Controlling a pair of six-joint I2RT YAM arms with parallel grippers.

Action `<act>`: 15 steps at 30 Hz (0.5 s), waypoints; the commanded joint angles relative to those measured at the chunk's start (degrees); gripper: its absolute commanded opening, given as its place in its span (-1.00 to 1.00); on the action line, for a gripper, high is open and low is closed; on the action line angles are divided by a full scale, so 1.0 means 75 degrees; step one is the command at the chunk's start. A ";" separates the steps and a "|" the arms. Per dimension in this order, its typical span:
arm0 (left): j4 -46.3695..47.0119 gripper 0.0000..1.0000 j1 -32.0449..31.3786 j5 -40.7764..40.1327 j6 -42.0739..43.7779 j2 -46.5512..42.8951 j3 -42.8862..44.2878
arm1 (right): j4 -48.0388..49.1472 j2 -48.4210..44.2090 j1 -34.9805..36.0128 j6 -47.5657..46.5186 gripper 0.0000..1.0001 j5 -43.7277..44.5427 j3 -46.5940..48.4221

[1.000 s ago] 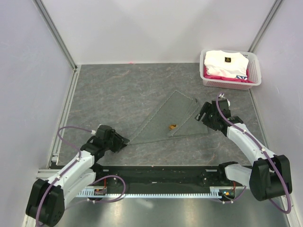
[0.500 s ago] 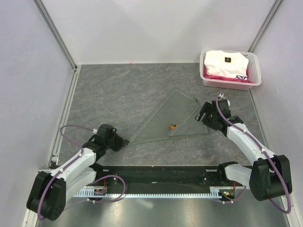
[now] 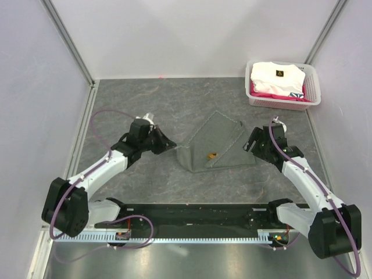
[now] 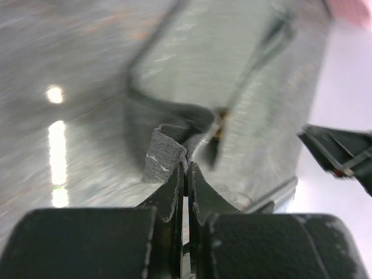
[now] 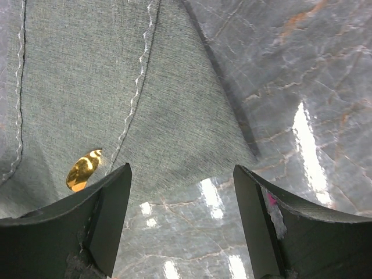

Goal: Fold the napkin, place the utensils inside, and roll it up
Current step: Fold the napkin

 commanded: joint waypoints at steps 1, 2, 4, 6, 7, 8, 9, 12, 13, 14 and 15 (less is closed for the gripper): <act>0.0354 -0.96 -0.0612 0.0877 0.0860 0.0634 0.1132 | -0.0395 -0.0441 -0.0011 -0.0092 0.59 0.0378 0.0143; 0.0354 -0.96 -0.0741 0.0948 0.0860 0.0729 0.1298 | -0.0442 -0.0569 -0.0011 -0.0058 0.60 0.0379 0.0108; 0.0354 -0.96 -0.1139 0.1019 0.0825 0.0928 0.1707 | -0.0559 -0.0711 -0.0011 -0.0034 0.60 0.0402 0.0015; 0.0354 -0.96 -0.1478 0.1007 0.0720 0.1198 0.1966 | -0.0676 -0.0910 0.0001 0.0013 0.60 0.0414 -0.0067; 0.0365 -0.96 -0.1573 0.1019 0.0685 0.1280 0.2211 | -0.0723 -0.0969 -0.0011 0.0036 0.61 0.0414 -0.0079; 0.0377 -0.96 -0.1667 0.1042 0.0638 0.1478 0.2353 | -0.0770 -0.1108 -0.0011 0.0060 0.60 0.0437 -0.0103; 0.0365 -0.96 -0.1842 0.1054 0.0626 0.1573 0.2482 | -0.0851 -0.1179 -0.0011 0.0095 0.60 0.0426 -0.0149; 0.0377 -0.96 -0.2170 0.1054 0.0614 0.1971 0.2962 | -0.0969 -0.1414 -0.0011 0.0154 0.60 0.0437 -0.0232; 0.0377 -0.96 -0.2253 0.1066 0.0614 0.2076 0.3196 | -0.1004 -0.1507 0.0000 0.0165 0.60 0.0437 -0.0255; 0.0377 -0.96 -0.2324 0.1077 0.0614 0.2170 0.3302 | -0.1051 -0.1543 -0.0011 0.0177 0.61 0.0437 -0.0267; 0.0377 -0.96 -0.2475 0.1089 0.0603 0.2403 0.3396 | -0.1098 -0.1590 -0.0011 0.0200 0.60 0.0449 -0.0302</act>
